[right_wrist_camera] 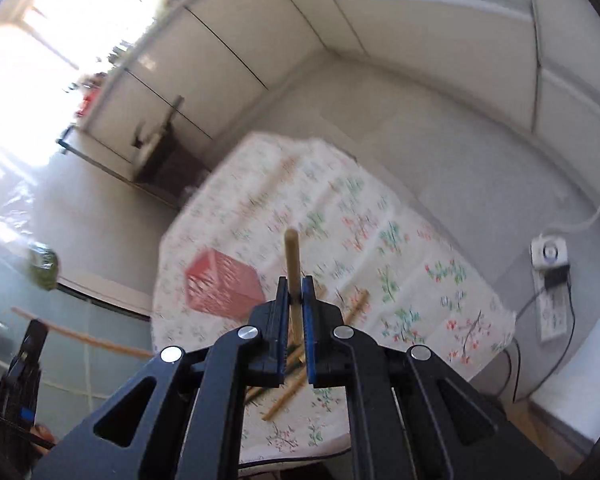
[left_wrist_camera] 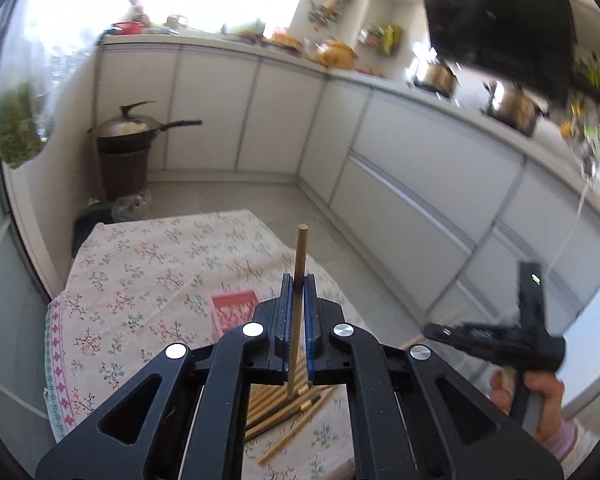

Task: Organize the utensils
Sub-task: 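Lift both chopsticks upright and carry them above the pink holder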

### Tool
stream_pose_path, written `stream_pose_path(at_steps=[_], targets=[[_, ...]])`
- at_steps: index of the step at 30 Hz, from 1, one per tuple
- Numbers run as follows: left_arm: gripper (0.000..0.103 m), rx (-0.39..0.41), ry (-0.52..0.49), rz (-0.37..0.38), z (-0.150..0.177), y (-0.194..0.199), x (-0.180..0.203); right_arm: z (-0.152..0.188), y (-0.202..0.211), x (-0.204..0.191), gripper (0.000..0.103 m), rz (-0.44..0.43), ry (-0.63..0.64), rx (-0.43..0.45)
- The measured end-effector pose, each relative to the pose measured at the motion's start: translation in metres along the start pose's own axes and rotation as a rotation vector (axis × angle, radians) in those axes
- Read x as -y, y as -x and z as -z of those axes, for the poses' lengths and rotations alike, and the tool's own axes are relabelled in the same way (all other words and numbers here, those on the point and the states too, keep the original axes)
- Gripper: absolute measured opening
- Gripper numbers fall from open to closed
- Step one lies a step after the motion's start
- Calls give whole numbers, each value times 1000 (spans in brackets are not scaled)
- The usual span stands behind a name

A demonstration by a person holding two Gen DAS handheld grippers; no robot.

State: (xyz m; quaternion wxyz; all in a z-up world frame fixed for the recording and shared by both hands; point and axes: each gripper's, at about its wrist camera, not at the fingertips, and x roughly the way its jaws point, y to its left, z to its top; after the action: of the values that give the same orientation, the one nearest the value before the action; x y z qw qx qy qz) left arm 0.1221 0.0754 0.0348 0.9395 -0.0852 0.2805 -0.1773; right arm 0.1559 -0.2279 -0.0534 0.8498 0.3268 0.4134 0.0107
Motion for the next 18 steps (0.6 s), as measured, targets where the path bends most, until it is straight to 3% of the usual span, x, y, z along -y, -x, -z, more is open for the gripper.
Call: stream_pose_path(at_steps=[6, 12, 18], targets=[[5, 113, 186, -65, -31, 4, -34, -25, 35, -38, 7, -104, 41, 153], [5, 130, 297, -119, -39, -22, -61, -51, 25, -69, 7, -172, 48, 170], [6, 120, 336, -162, -35, -51, -79, -60, 4, -81, 7, -192, 55, 145]])
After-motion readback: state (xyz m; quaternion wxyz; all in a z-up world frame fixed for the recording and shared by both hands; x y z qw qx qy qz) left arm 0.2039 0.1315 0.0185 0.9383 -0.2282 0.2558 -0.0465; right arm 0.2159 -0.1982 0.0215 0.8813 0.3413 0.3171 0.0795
